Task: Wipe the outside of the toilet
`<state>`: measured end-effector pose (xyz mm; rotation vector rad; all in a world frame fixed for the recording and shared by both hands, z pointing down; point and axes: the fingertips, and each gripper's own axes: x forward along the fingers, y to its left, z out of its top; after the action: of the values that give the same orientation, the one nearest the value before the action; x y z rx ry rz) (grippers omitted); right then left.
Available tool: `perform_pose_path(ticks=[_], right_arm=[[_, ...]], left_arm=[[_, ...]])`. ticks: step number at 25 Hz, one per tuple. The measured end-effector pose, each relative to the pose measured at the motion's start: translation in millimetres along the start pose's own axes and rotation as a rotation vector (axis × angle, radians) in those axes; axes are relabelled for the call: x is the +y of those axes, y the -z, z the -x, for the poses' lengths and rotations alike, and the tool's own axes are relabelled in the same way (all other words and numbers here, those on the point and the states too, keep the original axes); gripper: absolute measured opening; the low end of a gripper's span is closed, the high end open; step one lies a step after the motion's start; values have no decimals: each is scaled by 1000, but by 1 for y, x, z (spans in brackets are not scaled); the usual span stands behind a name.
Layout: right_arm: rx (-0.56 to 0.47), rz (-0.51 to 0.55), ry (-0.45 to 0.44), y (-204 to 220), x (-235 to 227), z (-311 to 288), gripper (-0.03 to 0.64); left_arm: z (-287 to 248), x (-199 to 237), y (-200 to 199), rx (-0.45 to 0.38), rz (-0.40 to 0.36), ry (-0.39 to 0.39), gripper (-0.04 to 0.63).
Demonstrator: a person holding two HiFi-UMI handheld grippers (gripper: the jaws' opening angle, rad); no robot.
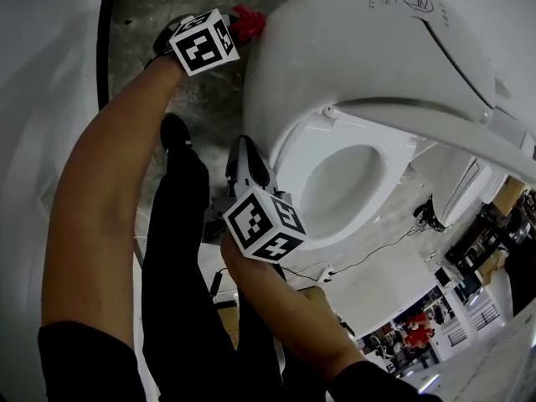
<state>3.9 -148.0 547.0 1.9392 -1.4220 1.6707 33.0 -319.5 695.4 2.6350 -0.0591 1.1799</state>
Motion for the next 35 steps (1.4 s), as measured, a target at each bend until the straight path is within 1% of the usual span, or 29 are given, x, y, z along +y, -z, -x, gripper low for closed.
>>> perform_pose_path(ticks=[2,5,8,12,17,23,26,29,32,35], right_arm=[[4,-11,20,2,-7,-3,34],[9,-25,35,7,-14,-7,34],[28,-36,43,18,-20,-4,34],[45,-14,31,27,-24,4,34],[51,46,-10,32,-36,14,34],[107,15,-48,63,-53,35,34],[124,10,-44,81,-64,51,34],[169,-4,-40,108,-80,63,34],[214,-15,-8,140,-105,74,34],[231,-23,36,162,-135,77,34]], left_arm=[[-5,-4,1,4,-37,19,87],[-10,-10,6,26,-101,25,87],[-15,-26,13,39,-109,43,86],[-22,-48,27,33,-53,30,86],[-30,-74,42,14,42,-27,86],[-40,-128,64,37,87,-52,86],[-39,-156,73,20,133,-80,86],[-42,-184,83,6,168,-106,86],[-52,-217,92,-8,205,-106,86],[-57,-239,98,-21,233,-109,86]])
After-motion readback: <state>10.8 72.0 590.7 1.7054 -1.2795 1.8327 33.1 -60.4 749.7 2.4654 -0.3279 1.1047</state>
